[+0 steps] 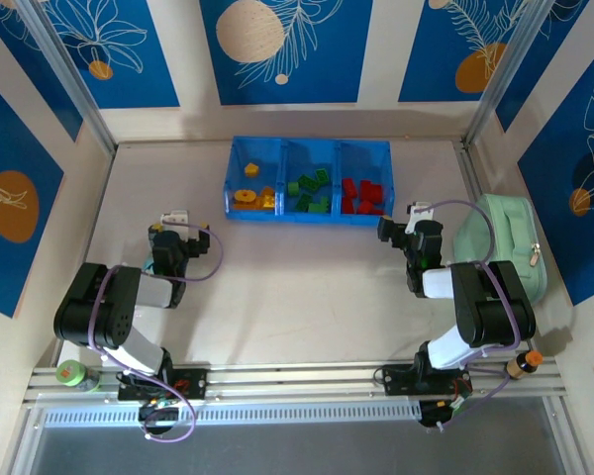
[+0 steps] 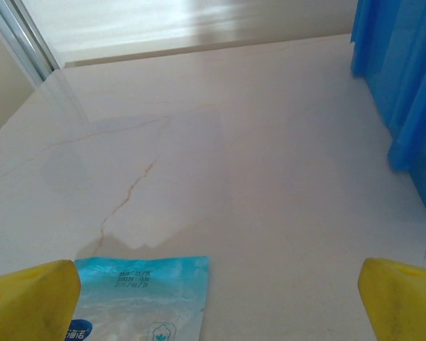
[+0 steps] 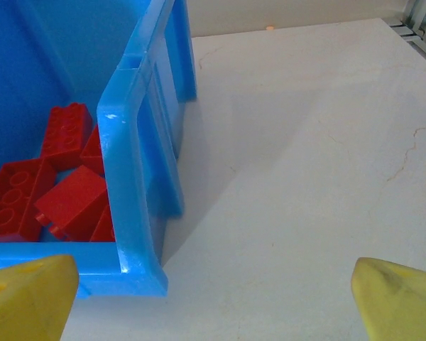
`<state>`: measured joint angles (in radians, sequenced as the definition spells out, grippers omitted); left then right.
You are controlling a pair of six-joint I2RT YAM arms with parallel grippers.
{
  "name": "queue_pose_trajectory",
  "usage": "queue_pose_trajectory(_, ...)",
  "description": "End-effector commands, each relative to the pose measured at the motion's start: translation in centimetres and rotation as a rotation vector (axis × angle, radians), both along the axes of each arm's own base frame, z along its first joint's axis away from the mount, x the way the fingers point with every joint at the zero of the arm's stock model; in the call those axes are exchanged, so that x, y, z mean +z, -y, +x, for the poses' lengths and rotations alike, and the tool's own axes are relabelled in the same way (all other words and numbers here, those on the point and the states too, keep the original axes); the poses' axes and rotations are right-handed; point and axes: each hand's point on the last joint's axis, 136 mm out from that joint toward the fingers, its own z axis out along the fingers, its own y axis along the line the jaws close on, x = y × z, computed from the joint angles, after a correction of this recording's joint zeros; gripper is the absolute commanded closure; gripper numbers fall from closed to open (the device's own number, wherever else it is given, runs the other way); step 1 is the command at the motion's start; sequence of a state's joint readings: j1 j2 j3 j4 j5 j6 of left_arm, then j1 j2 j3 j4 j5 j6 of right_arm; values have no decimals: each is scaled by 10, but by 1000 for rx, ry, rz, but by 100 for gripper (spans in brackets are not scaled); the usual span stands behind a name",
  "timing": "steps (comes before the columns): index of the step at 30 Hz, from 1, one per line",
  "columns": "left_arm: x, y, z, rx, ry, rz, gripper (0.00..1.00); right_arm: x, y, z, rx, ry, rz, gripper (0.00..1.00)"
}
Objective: Sort the legos into containers by color
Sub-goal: Reset both arms
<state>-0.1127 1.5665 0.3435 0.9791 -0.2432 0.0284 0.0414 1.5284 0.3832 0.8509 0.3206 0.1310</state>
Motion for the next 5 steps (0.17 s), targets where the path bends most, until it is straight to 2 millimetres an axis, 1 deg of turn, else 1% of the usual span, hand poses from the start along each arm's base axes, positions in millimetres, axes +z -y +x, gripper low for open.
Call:
queue_pose_trajectory(1,4,-1,4,-18,11,-12,0,7,-2,4,5,20,12,1)
queue_pose_trajectory(5,4,0,5,-23,9,-11,0,6,-2,4,7,18,16,1)
